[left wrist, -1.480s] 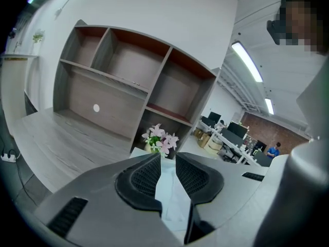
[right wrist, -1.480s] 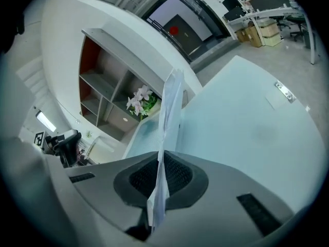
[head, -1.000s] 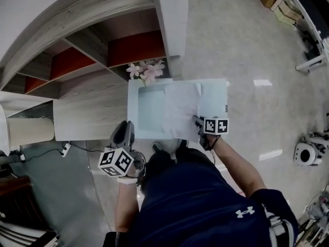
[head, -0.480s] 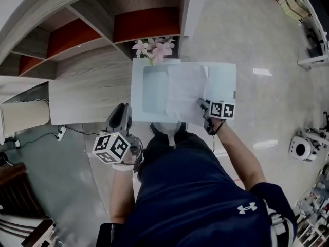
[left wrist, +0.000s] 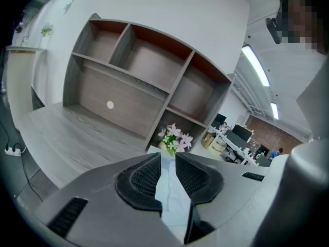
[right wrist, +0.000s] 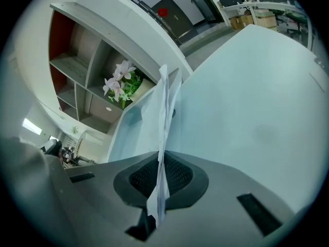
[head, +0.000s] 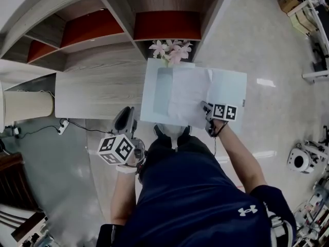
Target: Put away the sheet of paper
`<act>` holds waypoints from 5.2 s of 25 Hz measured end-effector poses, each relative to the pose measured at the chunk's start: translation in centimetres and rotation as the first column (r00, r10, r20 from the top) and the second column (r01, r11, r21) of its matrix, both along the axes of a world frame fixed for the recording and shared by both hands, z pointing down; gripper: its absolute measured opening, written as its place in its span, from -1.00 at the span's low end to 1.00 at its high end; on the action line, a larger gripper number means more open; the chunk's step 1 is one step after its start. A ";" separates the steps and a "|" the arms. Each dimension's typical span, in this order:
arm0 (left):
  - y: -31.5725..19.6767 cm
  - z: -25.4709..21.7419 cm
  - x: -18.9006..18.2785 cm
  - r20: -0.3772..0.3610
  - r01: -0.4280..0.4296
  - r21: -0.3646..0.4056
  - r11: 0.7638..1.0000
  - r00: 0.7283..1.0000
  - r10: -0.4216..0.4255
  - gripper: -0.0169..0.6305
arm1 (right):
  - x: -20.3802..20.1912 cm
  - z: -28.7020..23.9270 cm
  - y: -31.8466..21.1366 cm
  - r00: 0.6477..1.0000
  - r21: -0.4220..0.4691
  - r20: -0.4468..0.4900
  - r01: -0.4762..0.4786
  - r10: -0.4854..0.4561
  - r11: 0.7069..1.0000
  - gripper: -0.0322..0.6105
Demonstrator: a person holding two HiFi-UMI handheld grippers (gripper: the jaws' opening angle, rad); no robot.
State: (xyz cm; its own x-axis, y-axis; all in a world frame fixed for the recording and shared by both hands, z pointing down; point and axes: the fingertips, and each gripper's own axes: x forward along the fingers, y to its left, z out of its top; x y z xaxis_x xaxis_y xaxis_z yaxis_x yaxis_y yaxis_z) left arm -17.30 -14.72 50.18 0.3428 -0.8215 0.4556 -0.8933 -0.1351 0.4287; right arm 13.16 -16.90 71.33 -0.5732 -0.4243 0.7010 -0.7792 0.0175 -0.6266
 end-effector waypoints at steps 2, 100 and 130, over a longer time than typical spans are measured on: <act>0.3 0.0 -0.7 0.000 0.008 -0.005 1.000 1.000 -0.008 -0.65 | -0.5 0.1 -0.3 1.000 -0.007 0.006 -0.002 0.002 1.000 -0.86; -0.7 -24.7 2.8 0.022 -0.172 0.536 0.826 0.982 0.190 -0.65 | -8.4 -41.3 1.5 0.968 0.872 -0.251 0.234 -0.018 0.429 -0.76; -1.2 -22.5 2.7 0.054 -0.208 0.505 0.838 0.976 0.210 -0.68 | -11.2 -41.6 0.8 0.965 0.891 -0.261 0.252 -0.026 0.378 -0.83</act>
State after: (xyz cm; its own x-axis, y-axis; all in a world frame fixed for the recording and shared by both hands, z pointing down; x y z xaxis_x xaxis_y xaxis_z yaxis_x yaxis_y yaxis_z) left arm -14.62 -15.94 27.68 0.5330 -0.8461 -0.0043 -0.8180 -0.5166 0.2530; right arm 1.98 -16.11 29.78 -0.6069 -0.7942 0.0320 -0.7948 0.6068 -0.0132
